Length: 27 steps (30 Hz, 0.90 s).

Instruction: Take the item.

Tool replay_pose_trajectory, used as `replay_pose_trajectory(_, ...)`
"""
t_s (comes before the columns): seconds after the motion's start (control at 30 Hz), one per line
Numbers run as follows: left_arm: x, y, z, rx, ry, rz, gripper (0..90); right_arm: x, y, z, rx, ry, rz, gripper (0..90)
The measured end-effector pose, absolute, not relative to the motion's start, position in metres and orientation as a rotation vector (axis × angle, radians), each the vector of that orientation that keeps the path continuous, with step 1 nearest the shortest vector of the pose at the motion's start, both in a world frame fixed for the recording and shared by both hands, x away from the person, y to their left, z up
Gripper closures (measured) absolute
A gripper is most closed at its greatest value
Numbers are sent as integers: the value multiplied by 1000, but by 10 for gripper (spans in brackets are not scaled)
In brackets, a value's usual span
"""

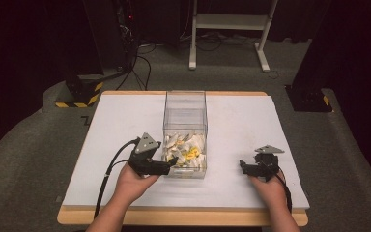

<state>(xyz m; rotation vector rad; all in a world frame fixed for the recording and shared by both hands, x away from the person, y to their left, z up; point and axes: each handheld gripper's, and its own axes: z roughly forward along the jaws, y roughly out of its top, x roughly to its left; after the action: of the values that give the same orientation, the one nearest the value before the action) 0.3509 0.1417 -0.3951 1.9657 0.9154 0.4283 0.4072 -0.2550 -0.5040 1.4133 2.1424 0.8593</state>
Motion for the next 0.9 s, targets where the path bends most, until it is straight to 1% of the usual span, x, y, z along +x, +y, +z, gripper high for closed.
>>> replay_pose_trajectory(0.07,353,139,-396,1966,916,415,188,407,-255,-504,1414,2142,859,113)
replay_pose_trajectory(0.17,357,135,-398,1976,909,393,220,407,-255,-504,1414,2143,859,113)
replay_pose_trajectory(0.33,364,128,-403,2000,923,369,236,407,-255,-504,1414,2143,859,113)
replay_pose_trajectory(0.57,371,119,-408,2046,925,388,264,407,-255,-504,1414,2143,859,113)
replay_pose_trajectory(0.9,383,115,-415,2096,985,398,294,407,-255,-504,1414,2143,859,113)
